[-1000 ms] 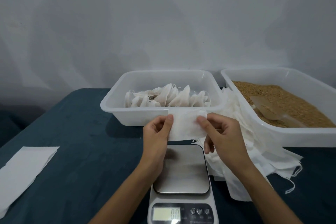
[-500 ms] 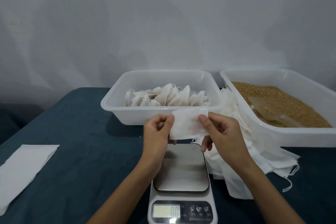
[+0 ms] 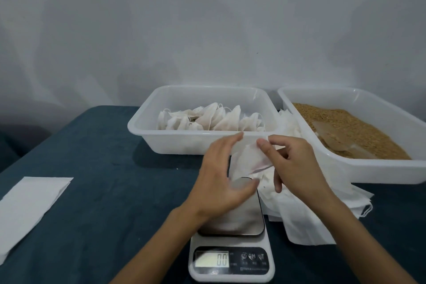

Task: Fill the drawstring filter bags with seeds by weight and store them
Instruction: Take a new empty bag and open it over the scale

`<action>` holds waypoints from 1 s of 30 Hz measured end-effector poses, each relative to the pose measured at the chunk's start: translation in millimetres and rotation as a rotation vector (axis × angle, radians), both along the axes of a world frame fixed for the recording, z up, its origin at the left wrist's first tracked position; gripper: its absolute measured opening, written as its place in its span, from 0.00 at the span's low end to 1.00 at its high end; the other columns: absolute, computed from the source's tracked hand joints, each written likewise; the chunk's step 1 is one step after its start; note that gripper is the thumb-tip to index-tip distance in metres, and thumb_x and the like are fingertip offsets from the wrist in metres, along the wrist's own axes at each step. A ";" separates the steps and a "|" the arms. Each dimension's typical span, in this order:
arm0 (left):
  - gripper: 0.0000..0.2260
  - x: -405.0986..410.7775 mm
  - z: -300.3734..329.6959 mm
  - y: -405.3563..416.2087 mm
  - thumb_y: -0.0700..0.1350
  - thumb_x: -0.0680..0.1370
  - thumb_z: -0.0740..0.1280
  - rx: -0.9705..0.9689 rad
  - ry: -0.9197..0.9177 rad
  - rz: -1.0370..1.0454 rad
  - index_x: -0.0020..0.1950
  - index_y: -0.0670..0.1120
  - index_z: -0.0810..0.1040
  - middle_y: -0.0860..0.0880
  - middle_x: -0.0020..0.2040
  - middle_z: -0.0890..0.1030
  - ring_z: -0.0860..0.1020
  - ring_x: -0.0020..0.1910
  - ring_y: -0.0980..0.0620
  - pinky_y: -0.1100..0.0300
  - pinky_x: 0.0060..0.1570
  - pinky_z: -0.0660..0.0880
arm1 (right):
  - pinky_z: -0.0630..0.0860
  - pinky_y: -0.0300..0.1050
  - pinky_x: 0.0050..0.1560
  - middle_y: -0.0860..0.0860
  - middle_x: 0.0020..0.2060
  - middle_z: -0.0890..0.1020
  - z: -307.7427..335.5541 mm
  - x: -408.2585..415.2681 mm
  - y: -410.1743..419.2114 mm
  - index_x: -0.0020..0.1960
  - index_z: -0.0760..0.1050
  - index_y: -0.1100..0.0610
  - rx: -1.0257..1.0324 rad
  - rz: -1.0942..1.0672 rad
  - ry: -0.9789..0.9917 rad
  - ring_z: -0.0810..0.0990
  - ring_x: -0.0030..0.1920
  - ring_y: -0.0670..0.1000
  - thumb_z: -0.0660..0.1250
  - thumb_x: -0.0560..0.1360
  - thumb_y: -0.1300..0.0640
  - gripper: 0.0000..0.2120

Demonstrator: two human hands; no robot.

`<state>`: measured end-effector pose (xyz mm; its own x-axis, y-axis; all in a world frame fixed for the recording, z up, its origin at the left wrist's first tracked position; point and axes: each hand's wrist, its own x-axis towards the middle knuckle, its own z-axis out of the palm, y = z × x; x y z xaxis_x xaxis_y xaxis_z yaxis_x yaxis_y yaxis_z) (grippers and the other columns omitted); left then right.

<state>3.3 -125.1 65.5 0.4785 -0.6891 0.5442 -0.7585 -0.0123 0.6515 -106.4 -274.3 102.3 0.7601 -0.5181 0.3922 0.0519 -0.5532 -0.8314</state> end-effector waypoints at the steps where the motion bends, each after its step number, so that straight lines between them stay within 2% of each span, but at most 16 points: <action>1: 0.36 -3.7 -2.1 -1.4 0.55 0.74 0.71 0.058 -0.008 -0.042 0.79 0.46 0.65 0.53 0.74 0.70 0.67 0.75 0.56 0.56 0.76 0.64 | 0.65 0.39 0.21 0.57 0.21 0.73 3.5 -0.3 1.3 0.44 0.81 0.57 -0.015 0.023 0.048 0.75 0.16 0.55 0.63 0.81 0.43 0.19; 3: 0.36 -8.3 -7.1 -3.7 0.51 0.75 0.71 0.122 0.006 -0.069 0.81 0.47 0.62 0.52 0.74 0.70 0.67 0.74 0.55 0.53 0.76 0.64 | 0.66 0.36 0.23 0.51 0.20 0.73 11.1 -1.7 6.7 0.42 0.82 0.43 -0.049 0.105 0.137 0.75 0.17 0.53 0.61 0.82 0.42 0.15; 4: 0.34 -9.6 -6.9 -4.0 0.47 0.76 0.72 0.127 0.038 -0.076 0.80 0.48 0.63 0.52 0.72 0.73 0.70 0.72 0.55 0.53 0.74 0.67 | 0.66 0.34 0.24 0.47 0.21 0.74 14.7 -2.3 10.6 0.40 0.80 0.41 -0.061 0.151 0.181 0.76 0.18 0.53 0.59 0.82 0.42 0.16; 6: 0.26 -9.2 -6.7 -5.1 0.40 0.76 0.73 0.091 0.143 -0.094 0.73 0.50 0.70 0.54 0.63 0.80 0.78 0.62 0.56 0.54 0.63 0.75 | 0.67 0.30 0.27 0.40 0.23 0.77 19.9 -3.8 19.1 0.38 0.80 0.42 -0.103 0.222 0.261 0.78 0.19 0.52 0.58 0.83 0.42 0.18; 7: 0.22 -9.6 -6.6 -5.5 0.39 0.76 0.72 0.065 0.196 -0.098 0.68 0.50 0.74 0.55 0.58 0.82 0.80 0.58 0.56 0.54 0.58 0.77 | 0.69 0.30 0.30 0.41 0.24 0.79 21.9 -5.0 23.5 0.38 0.80 0.44 -0.141 0.243 0.278 0.79 0.20 0.50 0.58 0.82 0.40 0.19; 10: 0.16 -10.8 -5.4 -4.9 0.47 0.76 0.72 0.062 0.353 -0.104 0.63 0.55 0.76 0.55 0.54 0.84 0.81 0.55 0.56 0.51 0.57 0.78 | 0.70 0.31 0.28 0.48 0.34 0.84 29.8 -10.7 21.8 0.42 0.82 0.47 -0.162 0.209 0.178 0.79 0.20 0.49 0.59 0.79 0.34 0.21; 12: 0.15 -10.3 -5.5 -4.6 0.55 0.73 0.72 0.061 0.427 -0.125 0.58 0.57 0.76 0.56 0.51 0.83 0.81 0.52 0.55 0.51 0.55 0.80 | 0.71 0.33 0.25 0.45 0.38 0.86 35.5 -15.6 -8.4 0.45 0.83 0.47 -0.125 0.059 0.044 0.79 0.20 0.50 0.62 0.79 0.36 0.18; 14: 0.18 -11.6 -5.1 -4.6 0.58 0.71 0.74 0.026 0.511 -0.163 0.56 0.53 0.77 0.52 0.47 0.83 0.82 0.48 0.51 0.51 0.52 0.80 | 0.75 0.38 0.28 0.45 0.36 0.86 37.8 -21.2 -64.7 0.46 0.82 0.47 -0.181 -0.177 0.010 0.80 0.24 0.51 0.65 0.80 0.42 0.12; 15: 0.19 -11.9 -4.8 -5.1 0.58 0.70 0.75 0.004 0.543 -0.182 0.56 0.51 0.77 0.50 0.46 0.83 0.81 0.48 0.47 0.50 0.51 0.80 | 0.77 0.42 0.32 0.46 0.37 0.86 37.5 -23.9 -100.2 0.46 0.81 0.49 -0.236 -0.314 0.070 0.81 0.28 0.51 0.67 0.80 0.46 0.09; 17: 0.19 -12.7 -6.0 -6.3 0.57 0.71 0.76 -0.021 0.586 -0.212 0.56 0.52 0.77 0.48 0.46 0.83 0.81 0.49 0.43 0.53 0.51 0.79 | 0.78 0.47 0.46 0.50 0.47 0.86 32.6 -31.7 -169.4 0.53 0.80 0.53 -0.365 -0.536 0.395 0.81 0.40 0.51 0.70 0.78 0.50 0.08; 19: 0.19 -12.2 -7.1 -6.9 0.57 0.71 0.77 -0.031 0.611 -0.226 0.58 0.54 0.77 0.48 0.46 0.83 0.82 0.48 0.46 0.57 0.50 0.79 | 0.76 0.49 0.51 0.55 0.55 0.83 21.6 -37.3 -223.0 0.59 0.78 0.58 -0.394 -0.593 0.773 0.79 0.49 0.54 0.74 0.75 0.48 0.18; 21: 0.21 -10.8 -8.4 -7.4 0.56 0.71 0.77 -0.035 0.619 -0.223 0.61 0.56 0.76 0.48 0.46 0.84 0.82 0.46 0.50 0.60 0.49 0.79 | 0.77 0.52 0.55 0.56 0.58 0.81 10.5 -39.5 -250.6 0.62 0.74 0.61 -0.423 -0.568 1.024 0.79 0.54 0.57 0.76 0.73 0.45 0.27; 23: 0.22 -9.2 -10.1 -8.0 0.55 0.71 0.77 -0.037 0.615 -0.207 0.62 0.55 0.75 0.48 0.46 0.84 0.82 0.46 0.52 0.61 0.47 0.79 | 0.78 0.49 0.52 0.53 0.54 0.80 0.6 -38.3 -262.9 0.62 0.73 0.59 -0.426 -0.536 1.134 0.79 0.52 0.55 0.78 0.70 0.45 0.29; 25: 0.22 -7.4 -11.6 -8.5 0.56 0.71 0.77 -0.034 0.605 -0.181 0.62 0.55 0.76 0.49 0.46 0.84 0.82 0.46 0.52 0.61 0.46 0.79 | 0.76 0.45 0.43 0.50 0.44 0.80 -5.0 -35.1 -266.2 0.54 0.77 0.59 -0.480 -0.519 1.163 0.78 0.44 0.51 0.79 0.68 0.48 0.23; 27: 0.22 -5.4 -13.9 -9.0 0.58 0.70 0.76 -0.027 0.593 -0.155 0.62 0.56 0.77 0.50 0.47 0.84 0.82 0.46 0.51 0.58 0.47 0.79 | 0.74 0.43 0.38 0.49 0.39 0.80 -8.2 -32.9 -269.4 0.46 0.77 0.56 -0.515 -0.521 1.155 0.78 0.41 0.50 0.79 0.67 0.49 0.16; 30: 0.22 -3.9 -16.0 -9.6 0.59 0.69 0.76 -0.025 0.595 -0.140 0.61 0.56 0.78 0.50 0.46 0.84 0.83 0.47 0.49 0.56 0.48 0.80 | 0.71 0.43 0.35 0.48 0.36 0.79 -8.3 -32.6 -275.7 0.40 0.73 0.53 -0.514 -0.536 1.083 0.77 0.38 0.49 0.78 0.69 0.48 0.15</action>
<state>-0.7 -134.6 49.6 0.6112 -0.7578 0.2284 -0.2577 0.0823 0.9627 -139.0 -550.0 94.0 0.5600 -0.8275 -0.0405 -0.8282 -0.5604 -0.0019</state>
